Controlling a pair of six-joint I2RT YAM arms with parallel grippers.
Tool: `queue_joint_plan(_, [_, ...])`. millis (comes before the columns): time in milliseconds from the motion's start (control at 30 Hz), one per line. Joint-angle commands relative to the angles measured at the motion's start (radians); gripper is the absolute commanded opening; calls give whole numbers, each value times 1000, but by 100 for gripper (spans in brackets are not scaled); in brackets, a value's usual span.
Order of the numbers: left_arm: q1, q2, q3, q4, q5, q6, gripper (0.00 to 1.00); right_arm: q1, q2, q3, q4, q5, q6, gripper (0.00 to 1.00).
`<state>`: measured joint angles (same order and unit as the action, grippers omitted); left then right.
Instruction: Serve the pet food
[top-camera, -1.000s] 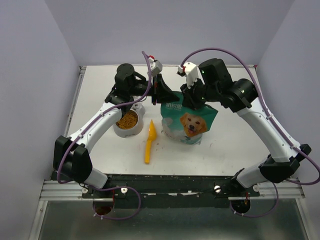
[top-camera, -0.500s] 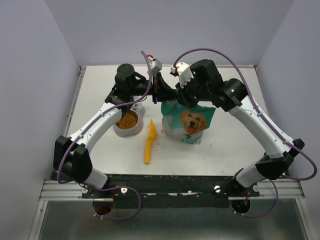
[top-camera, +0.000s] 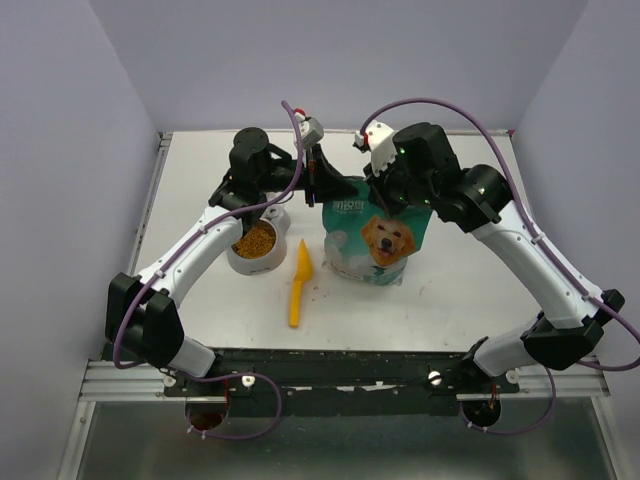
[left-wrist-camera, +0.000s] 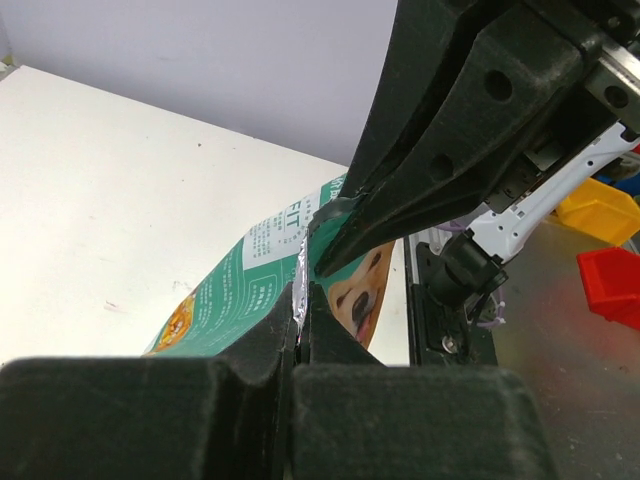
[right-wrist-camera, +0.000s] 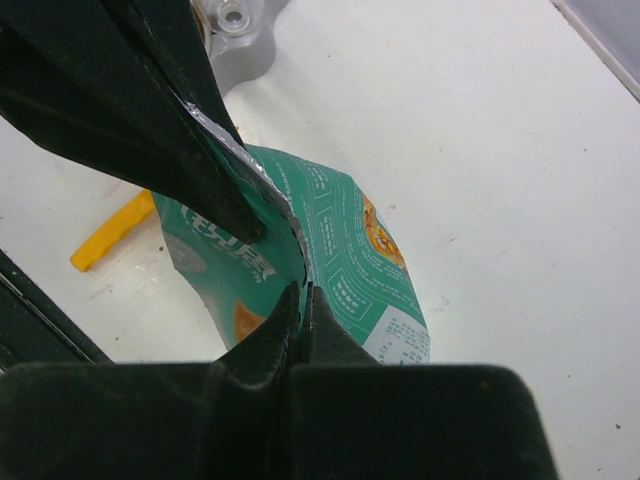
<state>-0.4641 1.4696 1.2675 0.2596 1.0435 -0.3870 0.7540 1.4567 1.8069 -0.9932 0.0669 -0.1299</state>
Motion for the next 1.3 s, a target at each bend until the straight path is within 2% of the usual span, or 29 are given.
queue_joint_plan(0, [22,-63,4,-26,4,31,0,-27,-27,-18,-53,188,-45,0])
queue_joint_plan(100, [28,-66,7,-36,12,37,0,-28,-38,-38,-53,261,-22,0])
queue_joint_plan(167, [33,-68,10,-42,15,39,0,-30,-56,-64,-50,281,-22,18])
queue_joint_plan(300, [35,-71,9,-49,24,43,0,-30,-94,-101,-48,300,-40,27])
queue_joint_plan(367, [36,-72,10,-51,29,45,0,-31,-110,-107,-48,286,-53,27])
queue_joint_plan(500, [39,-69,20,-77,29,60,0,-31,-113,-121,-50,277,-66,19])
queue_joint_plan(567, [44,-71,24,-82,24,63,0,-31,-116,-129,-62,277,-71,0])
queue_joint_plan(800, [53,-77,27,-95,18,69,0,-61,-147,-141,-67,286,-57,0])
queue_joint_plan(900, [53,-80,23,-92,18,71,0,-61,-170,-162,-64,310,-59,15])
queue_joint_plan(1033, [56,-84,20,-92,15,69,0,-61,-203,-179,-73,321,-66,16])
queue_joint_plan(1067, [56,-84,18,-91,16,69,0,-61,-205,-184,-74,324,-65,16])
queue_joint_plan(1167, [58,-86,20,-92,12,69,0,-59,-202,-187,-82,323,-68,0])
queue_joint_plan(1267, [58,-88,20,-95,9,69,0,-62,-202,-187,-90,327,-71,0])
